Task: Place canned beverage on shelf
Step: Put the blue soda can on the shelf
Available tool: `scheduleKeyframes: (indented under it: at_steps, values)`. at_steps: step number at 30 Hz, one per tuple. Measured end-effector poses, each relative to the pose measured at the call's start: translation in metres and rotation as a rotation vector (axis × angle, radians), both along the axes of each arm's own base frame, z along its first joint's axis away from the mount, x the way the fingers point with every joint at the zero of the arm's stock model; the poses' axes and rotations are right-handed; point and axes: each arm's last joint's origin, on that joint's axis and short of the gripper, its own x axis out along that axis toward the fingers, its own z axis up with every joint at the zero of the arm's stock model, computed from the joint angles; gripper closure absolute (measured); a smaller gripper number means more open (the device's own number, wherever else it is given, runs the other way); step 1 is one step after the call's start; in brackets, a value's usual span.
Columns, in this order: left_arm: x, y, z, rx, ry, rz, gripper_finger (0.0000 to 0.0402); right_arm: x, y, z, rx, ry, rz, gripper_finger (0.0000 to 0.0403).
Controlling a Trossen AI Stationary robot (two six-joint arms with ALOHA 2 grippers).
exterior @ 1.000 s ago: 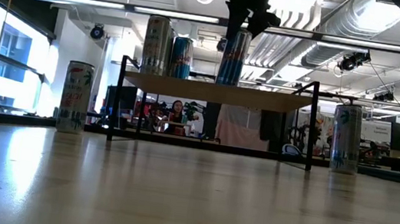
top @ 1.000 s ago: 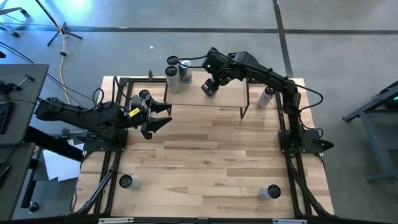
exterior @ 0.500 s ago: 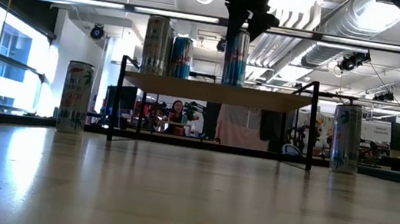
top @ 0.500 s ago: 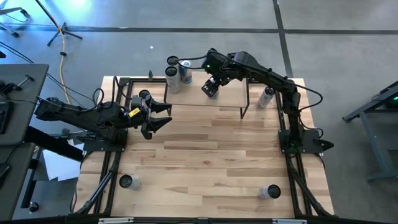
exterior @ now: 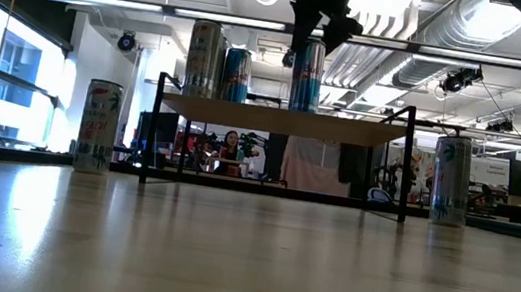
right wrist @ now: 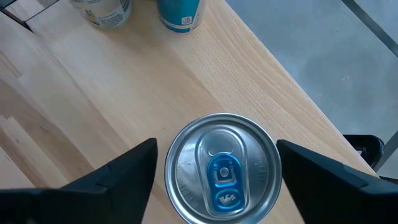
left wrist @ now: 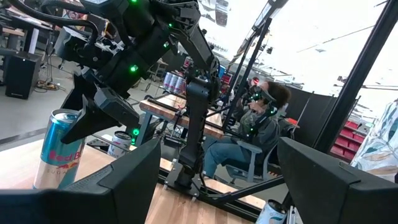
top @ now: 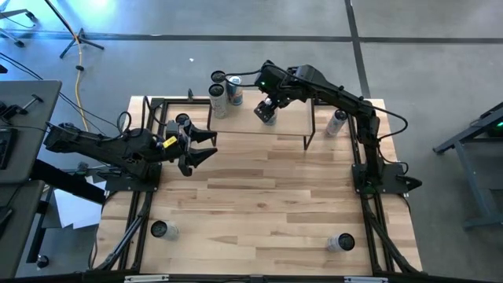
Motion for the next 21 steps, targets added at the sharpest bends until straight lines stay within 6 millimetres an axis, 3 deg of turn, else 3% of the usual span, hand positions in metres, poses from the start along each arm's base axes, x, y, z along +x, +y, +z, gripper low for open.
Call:
scheduleKeyframes:
  at_steps: [9, 21]
  values:
    - [0.0, 0.0, 0.0, -0.001, 0.0, -0.001, 0.0106, 0.001, 0.0, 0.001, -0.015, 0.003, 0.035, 0.001]
    - [0.0, 0.0, 0.0, -0.001, 0.0, 0.0, 0.0106, -0.003, 0.0, 0.013, -0.025, -0.061, 0.14, 0.0004]
